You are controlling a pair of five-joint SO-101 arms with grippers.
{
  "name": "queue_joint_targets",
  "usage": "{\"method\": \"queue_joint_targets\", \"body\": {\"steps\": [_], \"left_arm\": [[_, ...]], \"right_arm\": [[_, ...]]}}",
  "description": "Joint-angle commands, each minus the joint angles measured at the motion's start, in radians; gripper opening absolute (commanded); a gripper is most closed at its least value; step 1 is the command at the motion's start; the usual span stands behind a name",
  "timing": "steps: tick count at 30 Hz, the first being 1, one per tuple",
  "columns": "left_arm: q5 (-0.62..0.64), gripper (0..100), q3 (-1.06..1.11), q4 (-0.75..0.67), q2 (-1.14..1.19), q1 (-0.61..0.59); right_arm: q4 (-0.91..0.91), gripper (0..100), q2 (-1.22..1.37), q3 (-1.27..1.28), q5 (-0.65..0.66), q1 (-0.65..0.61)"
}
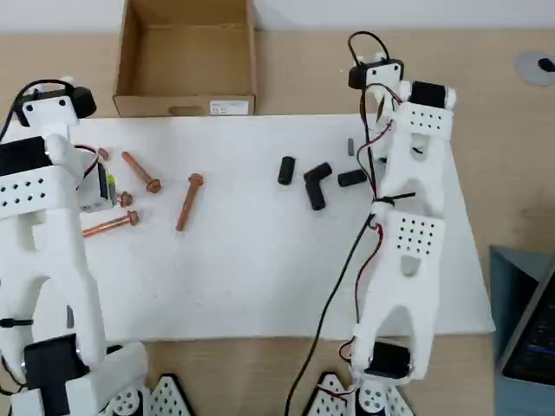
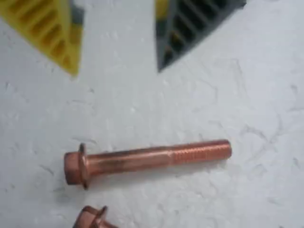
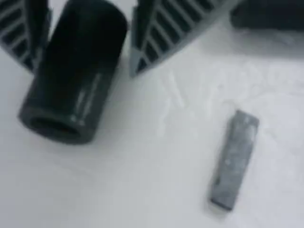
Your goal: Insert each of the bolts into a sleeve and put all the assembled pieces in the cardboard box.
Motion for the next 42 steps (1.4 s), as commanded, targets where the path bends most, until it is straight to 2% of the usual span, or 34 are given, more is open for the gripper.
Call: {"method": "queue_joint_targets", "body": {"steps": [1, 6, 11, 15, 21, 35, 42], "left_arm": [[-0.003, 12, -0.005, -0.003, -0.004, -0.006], [-0.003, 12, -0.005, -0.003, -0.004, -0.006], [-0.003, 12, -0.003, 0.000, -0.004, -0.006], [-0.002, 12, -0.003, 0.003, -0.004, -0.006], [-0.002, 12, 0.025, 0.003, -0.008, 0.000], [0.003, 12, 0.046, 0.005, -0.013, 0.003], [0.005, 12, 0.018, 0.066, -0.012, 0.132]], "right_arm": [[-0.023, 13.2, -0.002, -0.036, 0.011, 0.013], [-0.008, 0.9, -0.004, -0.036, 0.038, 0.012], [0.043, 1.0, -0.010, -0.048, 0.040, 0.012], [0.123, 1.0, -0.010, -0.157, 0.040, 0.012], [0.132, 1.0, -0.070, -0.197, 0.035, 0.012], [0.130, 1.0, -0.664, 0.358, 0.032, 0.007], [0.130, 1.0, -1.059, 0.708, 0.032, 0.007]]}}
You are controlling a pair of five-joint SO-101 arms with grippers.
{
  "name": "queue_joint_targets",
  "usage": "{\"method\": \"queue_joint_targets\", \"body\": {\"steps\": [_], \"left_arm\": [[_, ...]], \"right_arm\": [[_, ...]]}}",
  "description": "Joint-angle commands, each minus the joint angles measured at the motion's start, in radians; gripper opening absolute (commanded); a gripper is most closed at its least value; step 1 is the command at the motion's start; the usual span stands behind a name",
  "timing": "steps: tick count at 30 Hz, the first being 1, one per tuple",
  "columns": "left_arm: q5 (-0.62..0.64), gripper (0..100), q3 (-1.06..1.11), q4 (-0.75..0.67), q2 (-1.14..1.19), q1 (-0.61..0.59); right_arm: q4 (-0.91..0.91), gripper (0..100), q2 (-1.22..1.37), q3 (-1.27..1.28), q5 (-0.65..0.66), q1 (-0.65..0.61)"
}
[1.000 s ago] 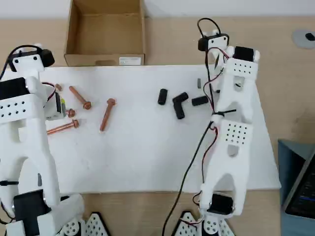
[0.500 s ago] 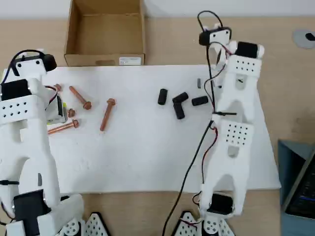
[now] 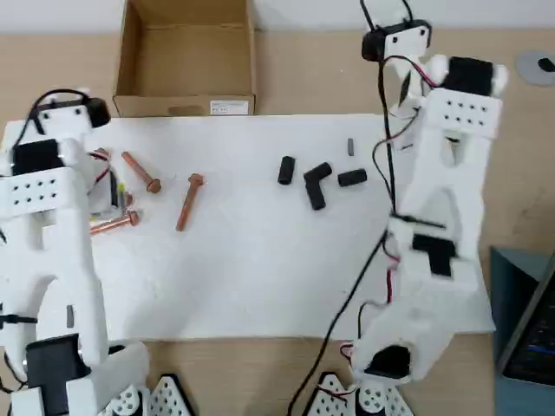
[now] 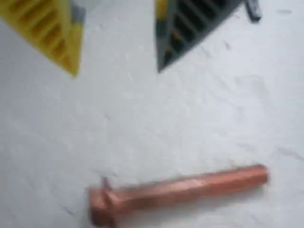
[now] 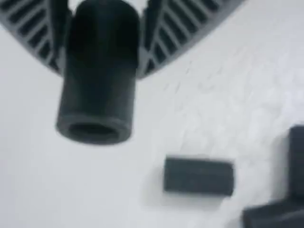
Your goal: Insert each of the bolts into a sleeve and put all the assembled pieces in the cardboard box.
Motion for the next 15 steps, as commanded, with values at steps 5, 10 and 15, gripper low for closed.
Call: {"method": "queue_joint_targets", "body": {"steps": [5, 10, 15], "left_arm": [[0.064, 12, -0.106, 0.055, -0.004, 0.181], [0.104, 12, -0.146, 0.043, -0.001, 0.256], [0.135, 12, -0.167, -0.003, 0.082, 0.287]], "right_arm": [[0.025, 1.0, -0.516, 0.374, 0.000, 0.007], [0.023, 1.0, -0.763, 0.616, 0.000, 0.007], [0.015, 1.0, -0.969, 0.849, 0.000, 0.007]]}}
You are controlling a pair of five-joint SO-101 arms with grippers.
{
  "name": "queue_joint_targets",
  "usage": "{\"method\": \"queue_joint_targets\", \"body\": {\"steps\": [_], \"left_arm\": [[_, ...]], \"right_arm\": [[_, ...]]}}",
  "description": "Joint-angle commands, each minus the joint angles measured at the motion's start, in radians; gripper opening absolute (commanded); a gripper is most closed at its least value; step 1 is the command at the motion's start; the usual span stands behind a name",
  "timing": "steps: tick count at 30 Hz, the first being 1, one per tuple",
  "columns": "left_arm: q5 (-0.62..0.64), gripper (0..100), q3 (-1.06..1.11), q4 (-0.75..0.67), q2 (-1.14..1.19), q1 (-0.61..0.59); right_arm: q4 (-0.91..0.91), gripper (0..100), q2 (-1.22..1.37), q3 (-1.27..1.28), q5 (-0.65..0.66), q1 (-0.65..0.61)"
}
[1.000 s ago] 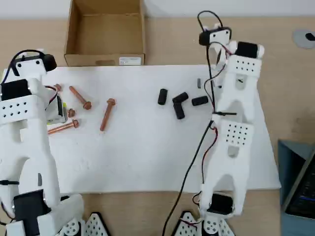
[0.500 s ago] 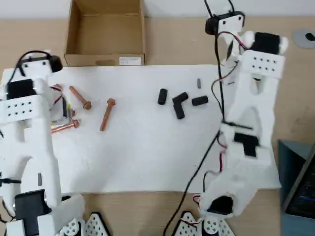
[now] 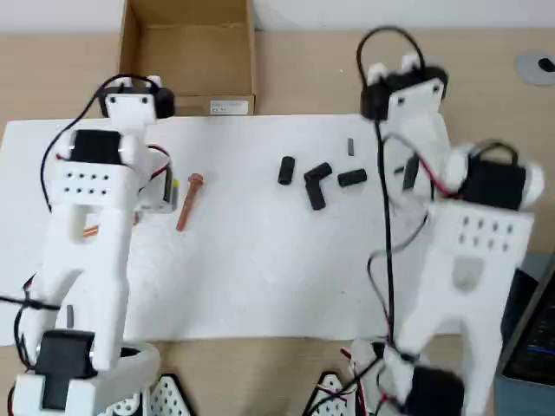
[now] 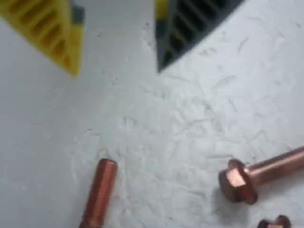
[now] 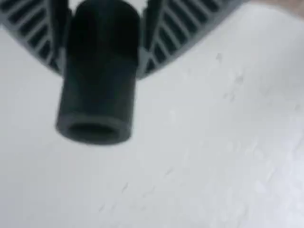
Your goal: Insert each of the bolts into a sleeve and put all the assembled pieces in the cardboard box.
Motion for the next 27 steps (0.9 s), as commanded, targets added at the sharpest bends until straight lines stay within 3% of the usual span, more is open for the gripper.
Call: {"method": "queue_joint_targets", "body": {"steps": [1, 10, 18, 27], "left_arm": [[0.029, 12, -0.086, -0.026, 0.068, 0.017], [0.028, 12, -0.368, -0.023, 0.389, 0.018], [0.006, 12, -0.520, -0.023, 0.610, 0.041], [0.003, 12, -0.678, -0.041, 0.797, 0.091]], "right_arm": [[0.011, 1.0, -0.168, 0.147, 0.000, 0.007], [-0.051, 1.0, -0.414, 0.421, 0.000, 0.012], [-0.104, 1.0, -0.432, 0.492, 0.009, 0.094], [-0.138, 1.0, -0.430, 0.515, 0.009, 0.097]]}}
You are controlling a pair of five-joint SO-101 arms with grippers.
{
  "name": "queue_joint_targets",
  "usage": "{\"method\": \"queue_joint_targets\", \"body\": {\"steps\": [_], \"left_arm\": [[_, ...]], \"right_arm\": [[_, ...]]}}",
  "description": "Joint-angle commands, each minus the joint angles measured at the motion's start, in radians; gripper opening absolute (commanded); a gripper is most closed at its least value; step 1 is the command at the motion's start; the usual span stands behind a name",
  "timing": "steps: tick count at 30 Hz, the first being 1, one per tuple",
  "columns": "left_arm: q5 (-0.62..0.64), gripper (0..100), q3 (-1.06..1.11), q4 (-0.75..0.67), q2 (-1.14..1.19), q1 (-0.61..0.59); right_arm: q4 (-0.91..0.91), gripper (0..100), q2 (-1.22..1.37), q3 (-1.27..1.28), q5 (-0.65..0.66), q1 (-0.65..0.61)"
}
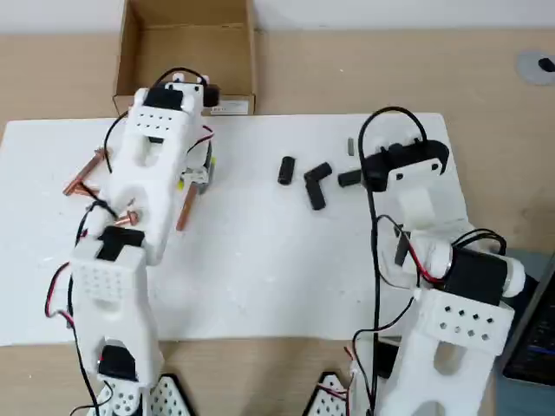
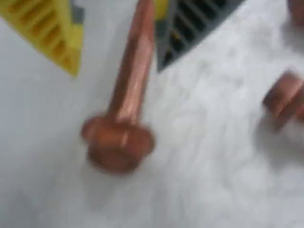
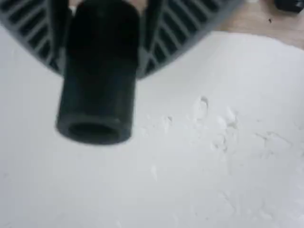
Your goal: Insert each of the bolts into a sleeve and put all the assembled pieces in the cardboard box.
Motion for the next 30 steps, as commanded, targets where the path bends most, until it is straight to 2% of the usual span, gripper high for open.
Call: {"method": "queue_joint_targets", "body": {"steps": [1, 11, 15, 19, 30], "left_arm": [[-0.002, 12, -0.115, -0.009, 0.039, 0.011], [-0.006, 12, -0.226, -0.003, 0.200, -0.011], [-0.006, 11, -0.219, -0.003, 0.217, -0.011], [-0.002, 4, -0.218, -0.002, 0.223, -0.011], [-0.005, 3, -0.226, 0.055, 0.220, -0.011]], "right_arm": [[-0.025, 1.0, -0.016, 0.001, 0.008, 0.012], [-0.026, 1.0, -0.016, 0.001, 0.008, 0.008], [-0.026, 1.0, -0.016, 0.001, 0.008, 0.008], [-0.026, 1.0, -0.016, 0.001, 0.008, 0.008], [-0.026, 1.0, -0.016, -0.001, 0.008, 0.008]]}}
